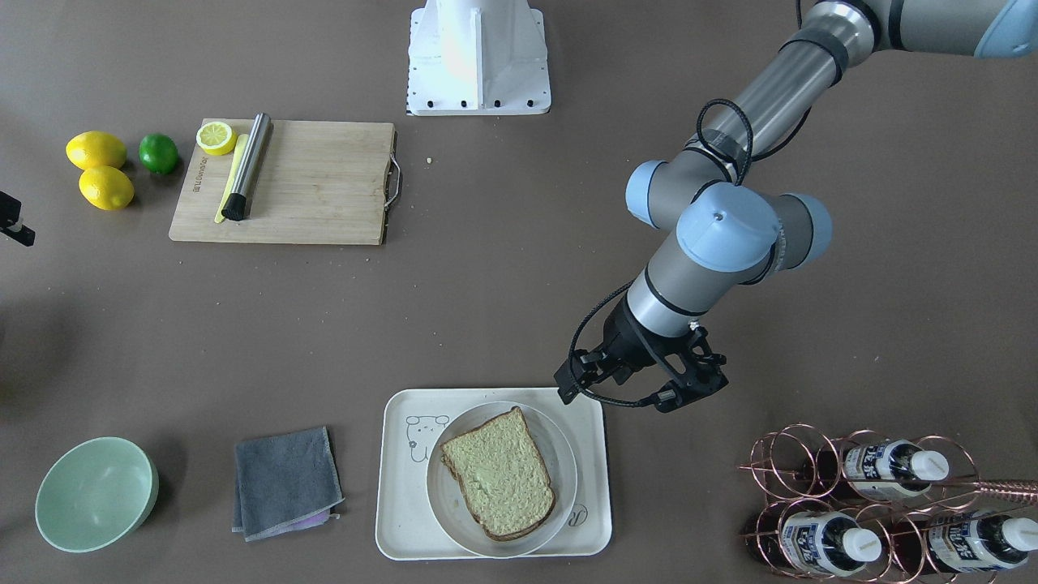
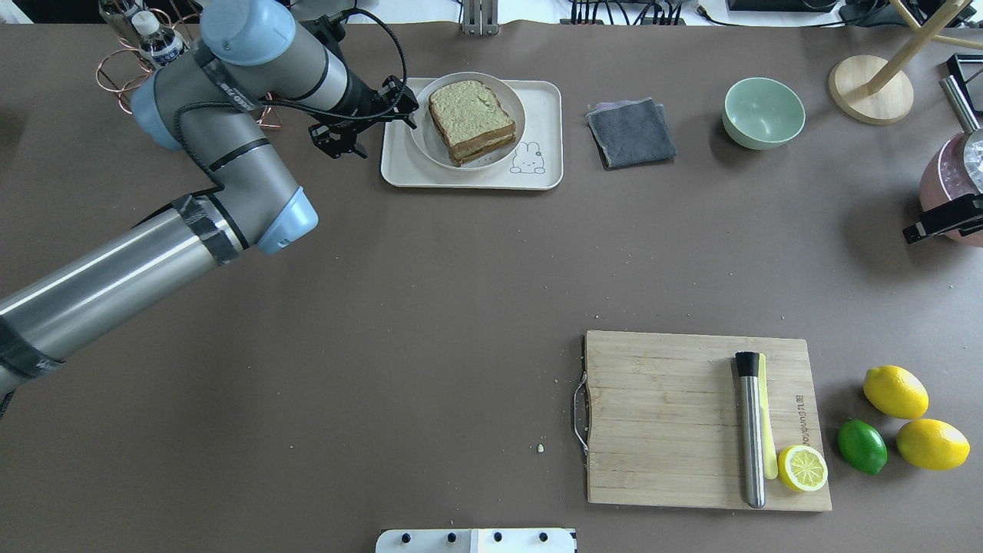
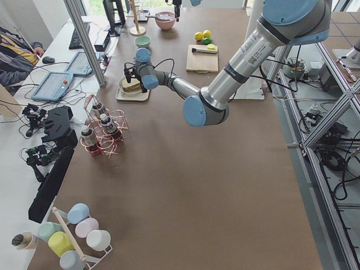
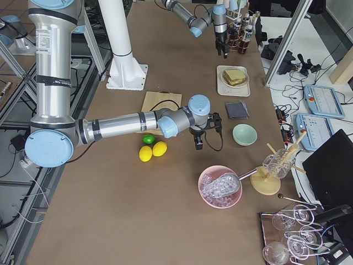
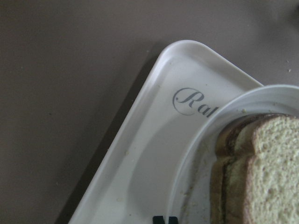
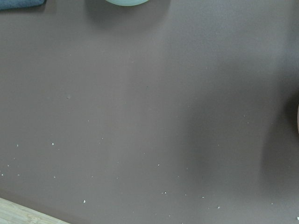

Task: Make sandwich and place on tray

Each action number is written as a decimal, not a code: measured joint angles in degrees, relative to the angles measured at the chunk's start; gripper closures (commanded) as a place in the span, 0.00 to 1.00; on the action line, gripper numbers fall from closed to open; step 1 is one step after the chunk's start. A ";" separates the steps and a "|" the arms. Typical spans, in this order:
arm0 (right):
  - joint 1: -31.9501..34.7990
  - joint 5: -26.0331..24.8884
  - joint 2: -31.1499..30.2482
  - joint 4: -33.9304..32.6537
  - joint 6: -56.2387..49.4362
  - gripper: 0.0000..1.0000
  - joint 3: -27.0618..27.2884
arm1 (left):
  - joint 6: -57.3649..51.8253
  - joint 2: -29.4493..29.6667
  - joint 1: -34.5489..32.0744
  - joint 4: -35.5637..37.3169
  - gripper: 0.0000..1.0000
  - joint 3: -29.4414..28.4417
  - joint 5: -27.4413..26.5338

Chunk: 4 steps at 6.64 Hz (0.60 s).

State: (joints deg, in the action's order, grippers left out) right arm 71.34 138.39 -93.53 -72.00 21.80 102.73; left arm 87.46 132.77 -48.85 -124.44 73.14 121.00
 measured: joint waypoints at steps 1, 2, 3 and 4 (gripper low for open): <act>0.01 -0.05 -0.06 -0.04 -0.02 0.01 -0.13 | -1.08 -5.49 -1.98 1.91 0.07 7.91 3.56; 0.26 -0.23 -0.09 -0.08 -0.08 0.01 -0.22 | -4.16 -11.79 -4.07 3.16 0.07 15.46 6.71; 0.92 -0.49 -0.06 -0.15 -0.20 0.01 -0.48 | -10.71 -18.22 -6.30 4.93 0.07 21.90 9.07; 1.89 -1.09 -0.02 -0.19 -0.54 0.01 -1.20 | -22.19 -25.29 -9.29 7.91 0.07 27.44 10.42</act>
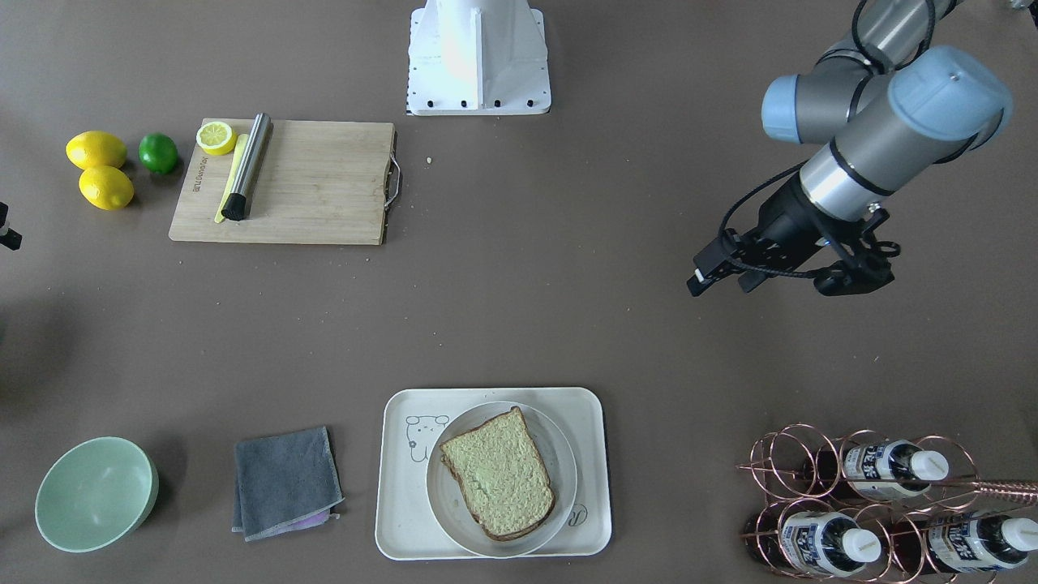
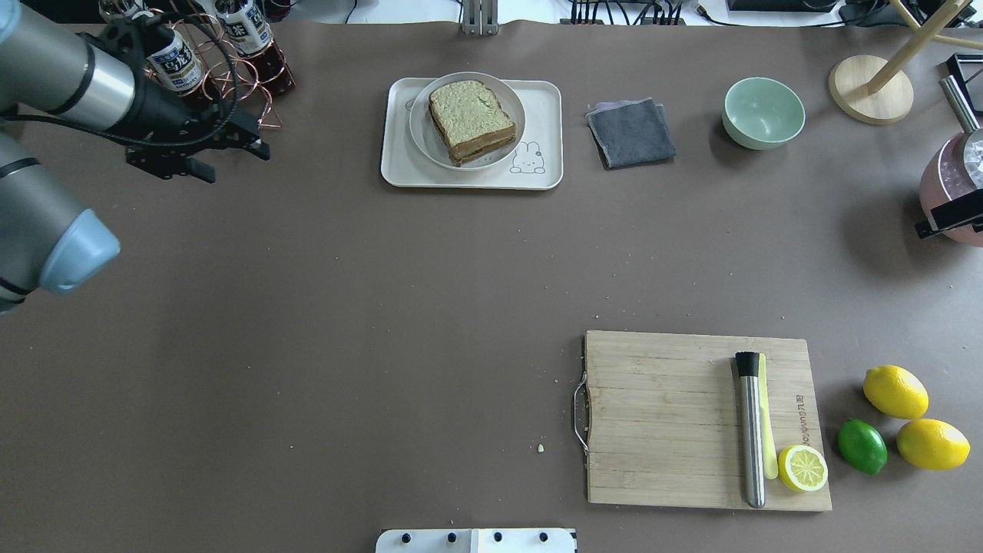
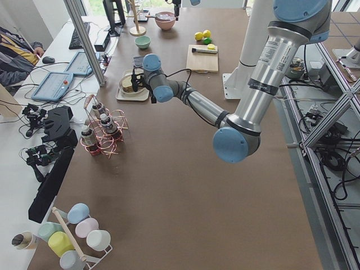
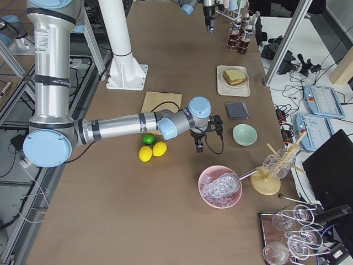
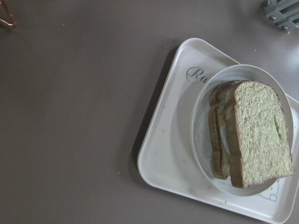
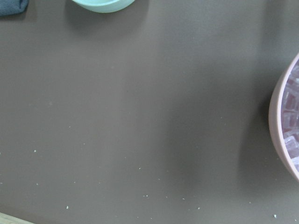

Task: Make sandwich and place on tray

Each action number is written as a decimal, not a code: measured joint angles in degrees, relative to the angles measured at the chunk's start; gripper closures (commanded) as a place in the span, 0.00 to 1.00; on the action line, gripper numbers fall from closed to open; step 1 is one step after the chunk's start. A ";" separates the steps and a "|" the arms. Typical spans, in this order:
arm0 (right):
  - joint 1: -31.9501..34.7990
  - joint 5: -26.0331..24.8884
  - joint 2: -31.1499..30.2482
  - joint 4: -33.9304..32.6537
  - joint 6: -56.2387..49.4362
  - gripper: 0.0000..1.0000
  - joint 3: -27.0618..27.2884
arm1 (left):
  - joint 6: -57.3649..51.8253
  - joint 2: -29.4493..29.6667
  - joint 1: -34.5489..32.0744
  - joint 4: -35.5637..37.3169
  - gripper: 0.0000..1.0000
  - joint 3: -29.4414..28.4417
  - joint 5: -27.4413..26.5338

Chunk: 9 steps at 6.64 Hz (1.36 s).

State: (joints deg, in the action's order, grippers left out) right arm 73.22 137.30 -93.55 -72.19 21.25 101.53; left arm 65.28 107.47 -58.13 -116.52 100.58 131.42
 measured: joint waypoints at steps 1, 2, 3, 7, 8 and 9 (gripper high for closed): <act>1.45 -0.62 0.06 0.00 -1.76 0.01 -1.33 | -14.47 -6.63 -4.51 3.65 0.06 3.35 1.79; 3.55 -0.84 0.15 -0.03 -5.39 0.01 -3.34 | -26.96 -11.22 -9.22 6.50 0.06 4.26 4.16; 6.09 -0.87 0.29 -0.07 -10.14 0.01 -5.94 | -39.65 -14.63 -14.21 10.09 0.04 3.79 6.36; 16.46 -1.04 1.45 -9.65 -24.64 0.00 -8.64 | -65.66 -15.80 -24.33 27.68 0.03 1.09 8.57; 18.99 -1.09 1.71 -13.61 -27.31 0.00 -8.32 | -66.83 -16.10 -24.84 28.54 0.03 0.86 8.91; 20.41 -2.17 2.00 -17.52 -28.52 0.00 -7.78 | -67.57 -16.23 -25.04 28.87 0.03 0.38 9.18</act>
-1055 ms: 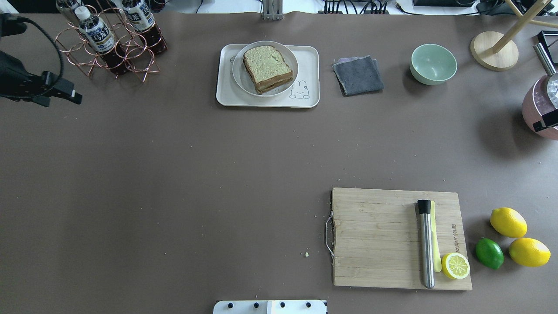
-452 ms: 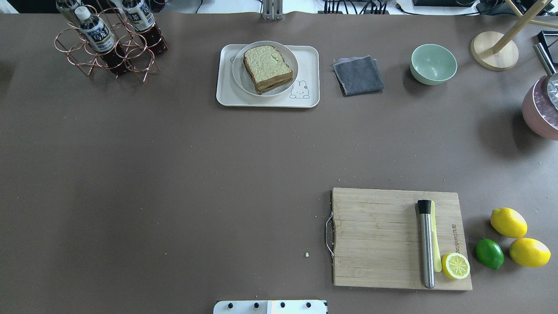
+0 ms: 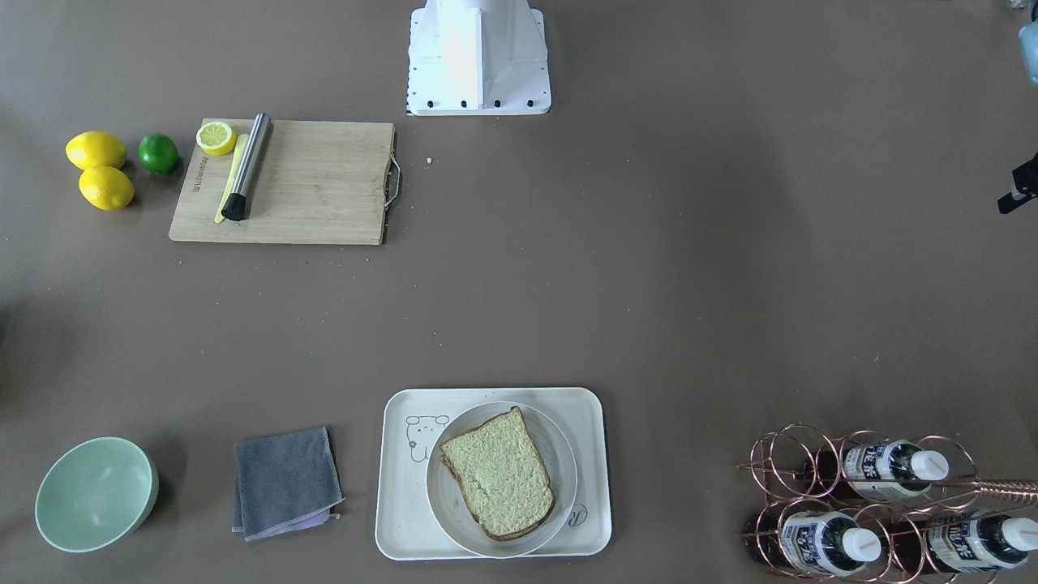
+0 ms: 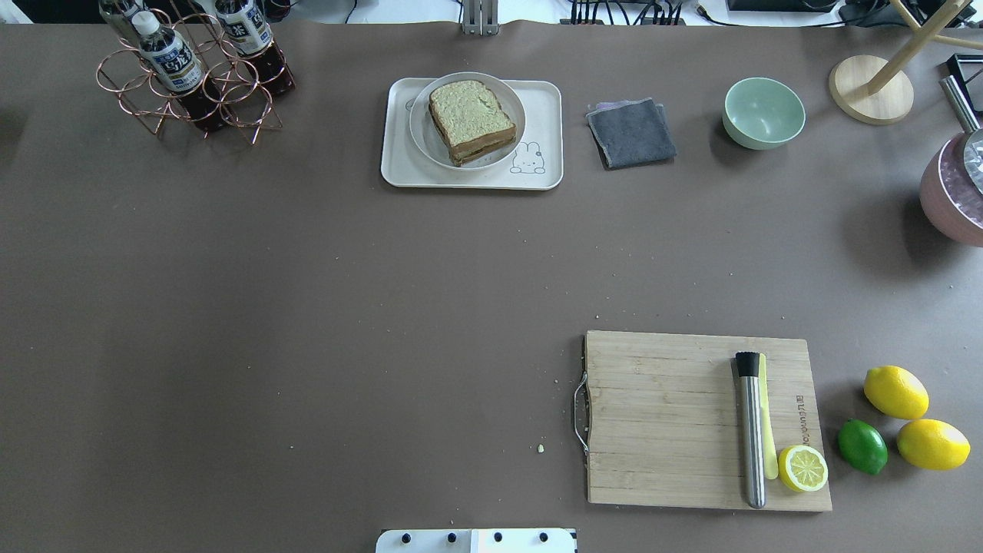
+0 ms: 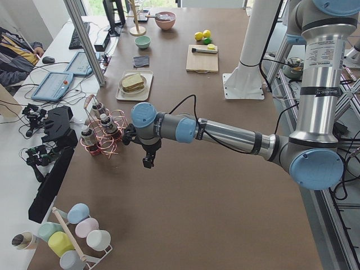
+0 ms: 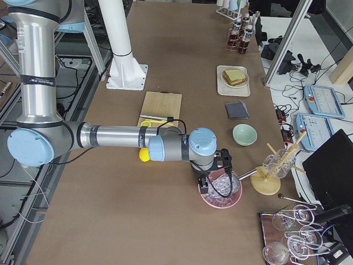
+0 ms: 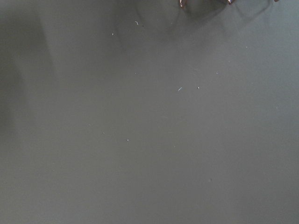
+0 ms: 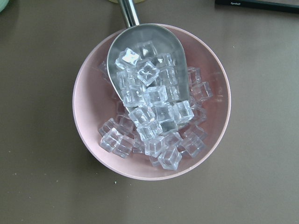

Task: Make sandwich and place on tray

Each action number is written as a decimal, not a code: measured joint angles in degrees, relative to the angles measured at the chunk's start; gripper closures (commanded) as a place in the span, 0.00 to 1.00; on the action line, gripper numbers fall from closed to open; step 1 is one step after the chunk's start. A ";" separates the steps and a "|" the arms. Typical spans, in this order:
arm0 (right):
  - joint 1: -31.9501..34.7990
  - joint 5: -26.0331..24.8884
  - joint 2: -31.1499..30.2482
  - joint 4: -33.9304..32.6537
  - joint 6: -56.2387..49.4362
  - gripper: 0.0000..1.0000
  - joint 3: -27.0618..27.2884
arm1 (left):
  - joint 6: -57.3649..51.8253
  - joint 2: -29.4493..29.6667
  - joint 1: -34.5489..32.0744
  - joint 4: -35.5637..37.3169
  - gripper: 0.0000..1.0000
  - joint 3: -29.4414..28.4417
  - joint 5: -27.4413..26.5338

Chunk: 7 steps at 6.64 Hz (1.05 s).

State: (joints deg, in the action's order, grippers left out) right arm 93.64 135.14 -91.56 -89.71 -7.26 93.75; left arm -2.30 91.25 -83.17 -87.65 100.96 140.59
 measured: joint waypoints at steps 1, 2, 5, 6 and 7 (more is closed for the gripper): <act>0.60 -1.77 0.00 -2.32 -0.56 0.00 0.27 | -0.14 -0.20 -0.17 0.11 0.03 0.46 0.14; 1.12 -2.60 -0.49 -3.25 -0.75 0.00 0.54 | -0.01 -0.82 -0.37 0.20 0.03 1.47 0.04; 2.00 -3.84 -5.80 -4.37 -1.31 0.00 5.23 | -0.13 -2.61 -0.54 0.00 0.03 3.65 -2.92; 1.65 -5.22 -6.85 -4.57 -2.72 0.00 5.79 | -0.44 -2.84 -0.70 0.00 0.03 3.86 -3.29; 1.46 -6.03 -7.70 -4.67 -4.42 0.00 5.97 | -1.66 -3.13 -2.42 0.17 0.03 3.43 -3.59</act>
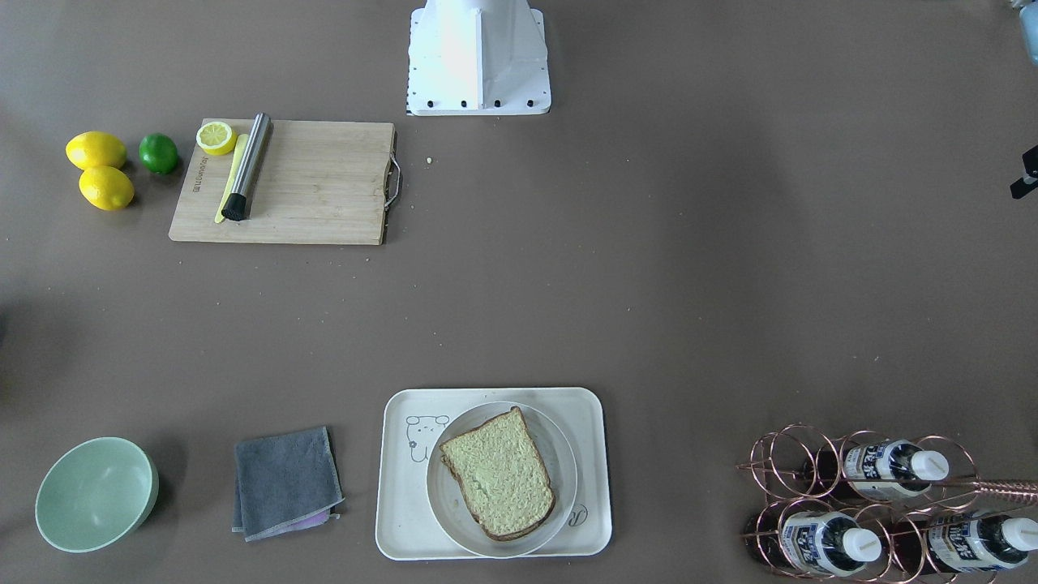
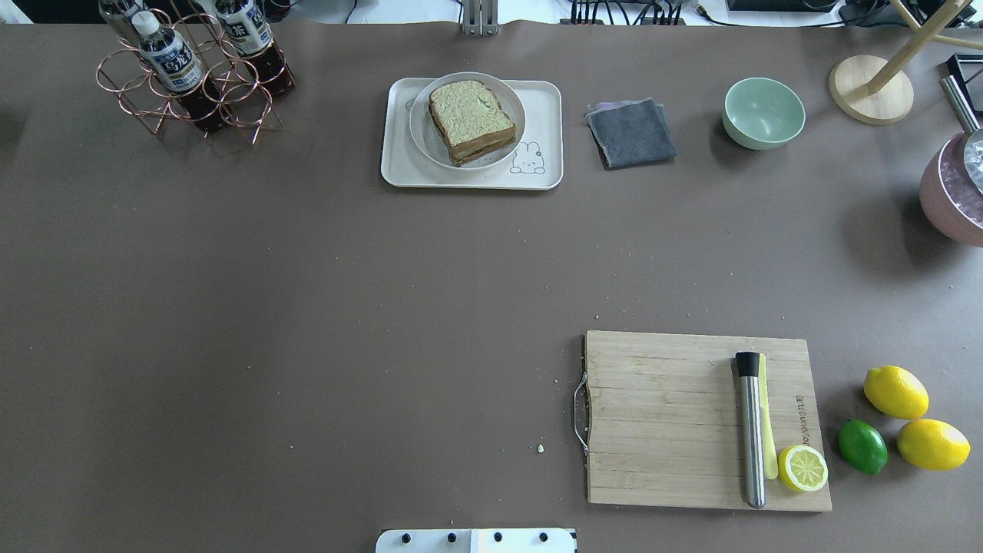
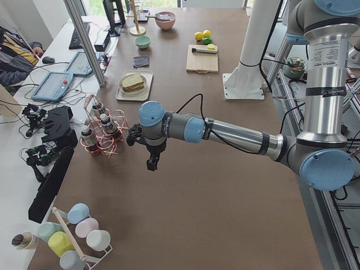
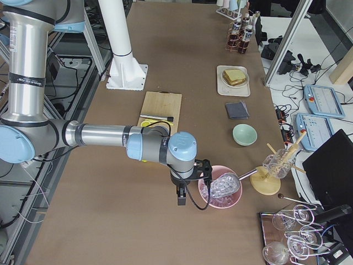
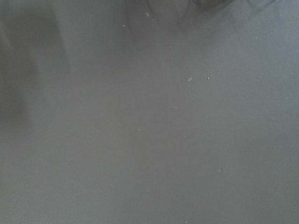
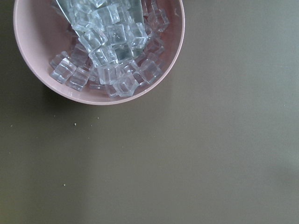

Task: Make sandwich and place on tray

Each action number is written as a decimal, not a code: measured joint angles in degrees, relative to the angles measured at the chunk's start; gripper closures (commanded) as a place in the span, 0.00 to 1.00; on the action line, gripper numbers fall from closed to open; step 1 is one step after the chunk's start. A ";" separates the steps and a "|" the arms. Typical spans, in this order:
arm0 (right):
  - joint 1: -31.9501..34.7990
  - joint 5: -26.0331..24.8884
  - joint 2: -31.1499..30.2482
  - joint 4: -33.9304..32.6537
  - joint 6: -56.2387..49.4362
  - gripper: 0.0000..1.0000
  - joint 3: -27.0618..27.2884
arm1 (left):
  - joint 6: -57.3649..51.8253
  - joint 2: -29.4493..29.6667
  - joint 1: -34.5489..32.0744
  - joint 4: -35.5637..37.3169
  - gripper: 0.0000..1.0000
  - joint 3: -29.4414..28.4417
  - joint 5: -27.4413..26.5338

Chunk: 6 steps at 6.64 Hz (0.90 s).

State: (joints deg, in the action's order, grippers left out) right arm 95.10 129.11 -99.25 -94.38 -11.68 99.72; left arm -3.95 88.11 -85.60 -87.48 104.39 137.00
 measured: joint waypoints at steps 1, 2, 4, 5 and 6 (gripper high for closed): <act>0.19 -0.10 -0.64 -0.06 -0.87 0.00 0.40 | -1.96 -0.31 -3.24 0.12 0.03 -1.43 -0.23; 0.63 -0.02 -1.40 -0.15 -1.26 0.00 1.23 | -3.75 -0.56 -6.67 0.15 0.03 -3.46 -0.49; 0.98 -0.32 -2.36 0.04 -1.45 0.00 1.44 | -4.71 -2.42 -10.37 -0.13 0.03 -4.75 -0.71; 0.90 -0.66 -2.31 0.15 -1.57 0.00 1.04 | -4.63 -3.35 -10.80 -0.03 0.03 -4.88 -0.64; 0.82 -1.09 -2.25 0.19 -1.99 0.00 0.77 | -4.21 -4.00 -10.96 0.06 0.03 -4.87 -0.51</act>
State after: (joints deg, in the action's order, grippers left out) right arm 95.91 128.02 -101.50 -94.19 -13.67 100.49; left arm -8.17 84.12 -96.56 -87.42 99.52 136.50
